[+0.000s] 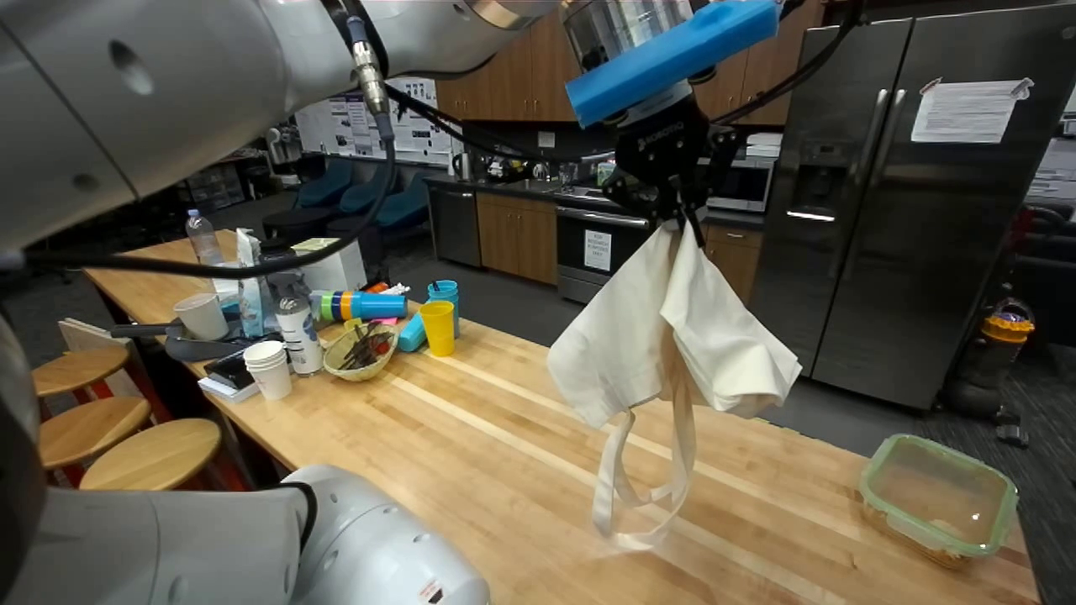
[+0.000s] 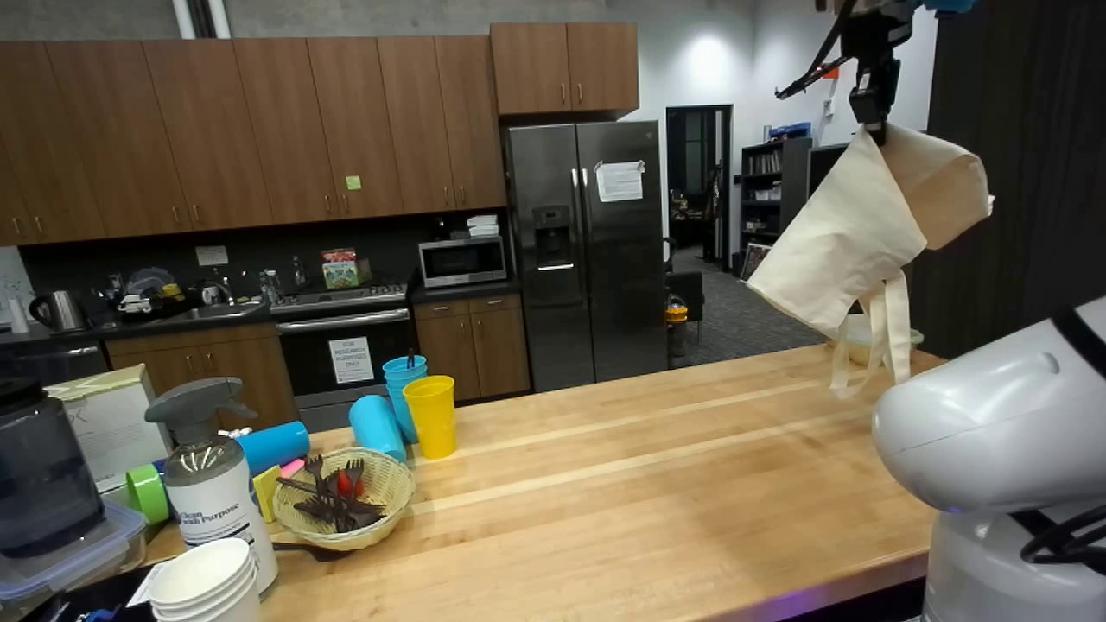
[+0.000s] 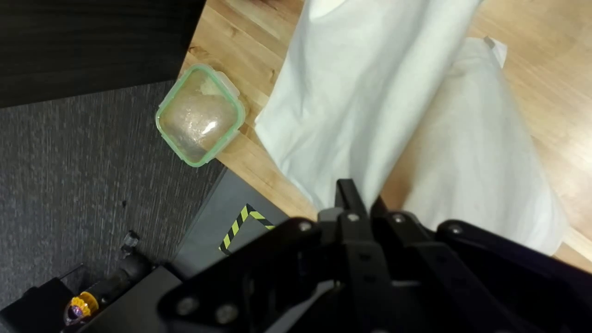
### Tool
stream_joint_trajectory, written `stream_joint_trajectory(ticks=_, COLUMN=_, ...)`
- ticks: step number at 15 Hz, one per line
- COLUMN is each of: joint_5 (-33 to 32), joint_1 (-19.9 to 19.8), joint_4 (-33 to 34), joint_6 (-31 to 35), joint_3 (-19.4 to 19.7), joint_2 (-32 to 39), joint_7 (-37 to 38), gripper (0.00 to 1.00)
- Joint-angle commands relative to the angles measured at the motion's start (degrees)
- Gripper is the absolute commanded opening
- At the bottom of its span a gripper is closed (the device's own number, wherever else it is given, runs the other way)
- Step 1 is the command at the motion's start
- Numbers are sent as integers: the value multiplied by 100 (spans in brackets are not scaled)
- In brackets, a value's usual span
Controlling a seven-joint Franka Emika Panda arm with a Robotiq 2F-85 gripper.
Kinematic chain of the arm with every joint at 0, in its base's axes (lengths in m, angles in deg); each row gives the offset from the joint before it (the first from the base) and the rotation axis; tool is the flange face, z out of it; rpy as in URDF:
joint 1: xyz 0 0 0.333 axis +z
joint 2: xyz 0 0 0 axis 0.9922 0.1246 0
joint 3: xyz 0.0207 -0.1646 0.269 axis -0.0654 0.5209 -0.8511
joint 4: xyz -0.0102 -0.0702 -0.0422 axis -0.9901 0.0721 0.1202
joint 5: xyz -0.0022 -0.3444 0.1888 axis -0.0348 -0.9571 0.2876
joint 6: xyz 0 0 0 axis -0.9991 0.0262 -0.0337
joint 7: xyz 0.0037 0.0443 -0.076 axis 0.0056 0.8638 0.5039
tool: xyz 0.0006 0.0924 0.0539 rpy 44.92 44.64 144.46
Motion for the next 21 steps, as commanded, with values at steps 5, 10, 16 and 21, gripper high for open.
stream_joint_trajectory(ticks=5, joint_5=2, joint_1=225, joint_4=-12, joint_6=-67, joint_3=44, joint_2=21, joint_7=220, gripper=1)
stream_joint_trajectory(ticks=10, joint_5=265, joint_1=526, joint_4=-265, joint_6=0, joint_3=-178, joint_2=186, joint_7=853, gripper=1)
stream_joint_trajectory(ticks=16, joint_5=849, joint_1=1056, joint_4=-564, joint_6=42, joint_3=-665, joint_2=563, joint_7=1599, gripper=1)
stream_joint_trajectory(ticks=21, joint_5=1515, joint_1=1547, joint_4=-728, joint_6=138, joint_3=-1175, joint_2=803, joint_7=1952, gripper=1)
